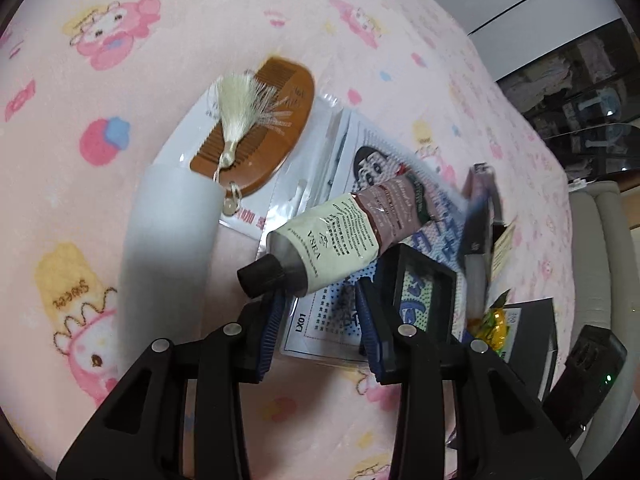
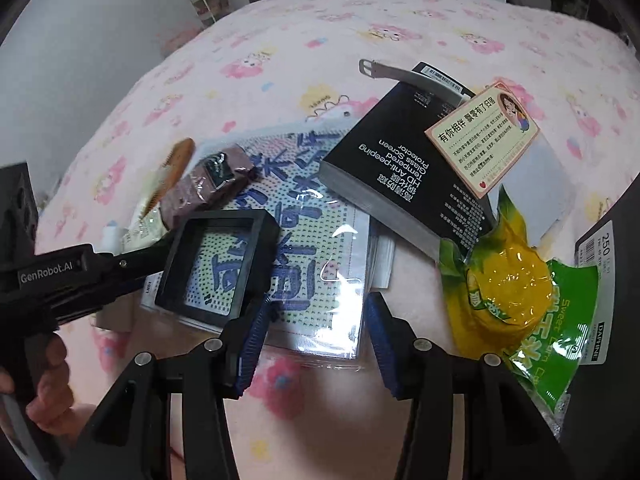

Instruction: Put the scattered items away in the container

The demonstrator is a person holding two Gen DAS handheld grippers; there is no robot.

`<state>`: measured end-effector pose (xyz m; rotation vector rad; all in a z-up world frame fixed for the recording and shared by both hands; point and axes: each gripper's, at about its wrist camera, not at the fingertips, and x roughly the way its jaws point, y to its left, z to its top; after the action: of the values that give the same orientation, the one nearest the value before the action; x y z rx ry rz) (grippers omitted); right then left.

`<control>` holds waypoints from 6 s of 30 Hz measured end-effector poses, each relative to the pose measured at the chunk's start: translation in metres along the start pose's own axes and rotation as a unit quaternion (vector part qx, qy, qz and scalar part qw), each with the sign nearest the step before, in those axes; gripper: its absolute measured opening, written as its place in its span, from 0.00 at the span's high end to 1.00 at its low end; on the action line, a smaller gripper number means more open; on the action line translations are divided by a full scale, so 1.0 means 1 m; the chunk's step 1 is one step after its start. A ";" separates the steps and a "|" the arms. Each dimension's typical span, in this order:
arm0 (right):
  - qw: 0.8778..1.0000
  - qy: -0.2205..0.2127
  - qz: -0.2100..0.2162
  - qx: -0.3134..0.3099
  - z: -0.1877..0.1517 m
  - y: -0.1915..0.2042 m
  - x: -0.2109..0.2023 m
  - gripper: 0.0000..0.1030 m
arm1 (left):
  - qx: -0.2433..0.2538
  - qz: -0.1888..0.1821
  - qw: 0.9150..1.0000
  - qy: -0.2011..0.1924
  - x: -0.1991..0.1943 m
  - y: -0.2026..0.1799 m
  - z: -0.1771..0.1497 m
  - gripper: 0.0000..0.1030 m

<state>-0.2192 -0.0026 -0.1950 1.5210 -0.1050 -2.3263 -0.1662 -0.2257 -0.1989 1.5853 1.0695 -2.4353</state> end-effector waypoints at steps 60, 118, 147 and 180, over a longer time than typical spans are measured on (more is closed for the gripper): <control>1.000 -0.016 0.011 0.004 -0.031 -0.009 -0.056 0.56 | 0.055 0.073 0.995 0.043 0.038 -0.033 -0.007 0.42; 0.998 0.053 0.027 -0.007 -0.068 0.003 -0.030 0.68 | 0.006 0.031 0.995 0.099 0.024 -0.026 -0.040 0.58; 1.000 -0.003 0.010 0.001 0.024 -0.021 0.010 0.68 | -0.070 0.060 0.996 -0.019 0.038 -0.010 0.010 0.62; 0.997 0.057 0.010 -0.041 -0.050 -0.012 -0.023 0.62 | 0.005 0.053 0.998 0.023 0.048 -0.033 0.003 0.42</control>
<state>-0.1693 0.0226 -0.1987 1.6012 0.0051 -2.1943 -0.2042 -0.1869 -0.2203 1.6641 0.9568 -2.3503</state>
